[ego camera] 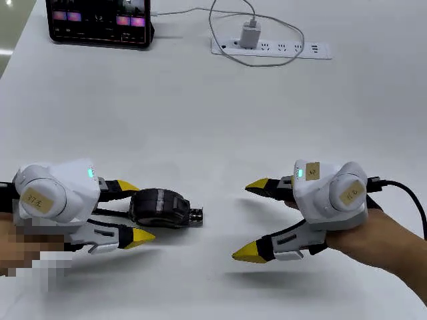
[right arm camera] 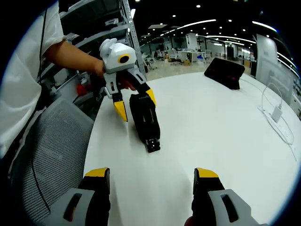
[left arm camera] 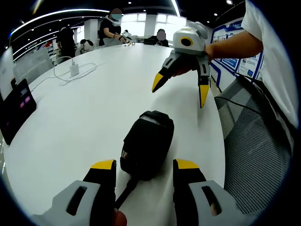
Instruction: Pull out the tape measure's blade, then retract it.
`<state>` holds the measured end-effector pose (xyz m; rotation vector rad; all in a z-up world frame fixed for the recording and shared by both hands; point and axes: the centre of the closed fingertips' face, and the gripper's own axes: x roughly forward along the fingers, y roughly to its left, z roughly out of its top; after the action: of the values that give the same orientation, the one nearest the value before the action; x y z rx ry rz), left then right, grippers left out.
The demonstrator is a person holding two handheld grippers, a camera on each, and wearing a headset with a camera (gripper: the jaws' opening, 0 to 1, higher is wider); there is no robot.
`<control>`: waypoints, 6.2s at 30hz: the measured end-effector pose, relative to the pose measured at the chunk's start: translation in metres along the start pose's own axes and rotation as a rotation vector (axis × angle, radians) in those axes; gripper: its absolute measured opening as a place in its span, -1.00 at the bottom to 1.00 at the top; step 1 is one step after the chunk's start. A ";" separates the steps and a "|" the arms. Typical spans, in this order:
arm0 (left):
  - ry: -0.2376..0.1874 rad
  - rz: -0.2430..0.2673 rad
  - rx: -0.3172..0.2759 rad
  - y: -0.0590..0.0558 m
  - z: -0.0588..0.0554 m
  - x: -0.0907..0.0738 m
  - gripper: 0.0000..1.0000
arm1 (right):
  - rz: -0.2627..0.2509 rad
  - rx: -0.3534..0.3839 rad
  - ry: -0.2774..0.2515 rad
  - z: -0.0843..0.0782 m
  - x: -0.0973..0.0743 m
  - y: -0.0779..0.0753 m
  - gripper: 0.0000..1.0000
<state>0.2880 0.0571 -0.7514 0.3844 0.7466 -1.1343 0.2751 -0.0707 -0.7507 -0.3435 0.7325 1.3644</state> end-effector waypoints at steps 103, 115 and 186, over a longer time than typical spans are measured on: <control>0.056 -0.006 0.067 0.005 -0.003 0.007 -0.48 | 0.093 -0.218 -0.027 0.028 0.075 0.001 -0.74; 0.053 -0.006 0.070 0.005 -0.003 0.006 -0.48 | 0.090 -0.224 -0.021 0.027 0.074 0.002 -0.77; 0.070 -0.009 0.087 0.005 -0.004 0.006 -0.48 | 0.056 -0.192 0.058 -0.013 0.019 -0.013 -0.80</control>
<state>0.2925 0.0571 -0.7588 0.4965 0.7624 -1.1697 0.2843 -0.0668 -0.7753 -0.5194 0.6637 1.4873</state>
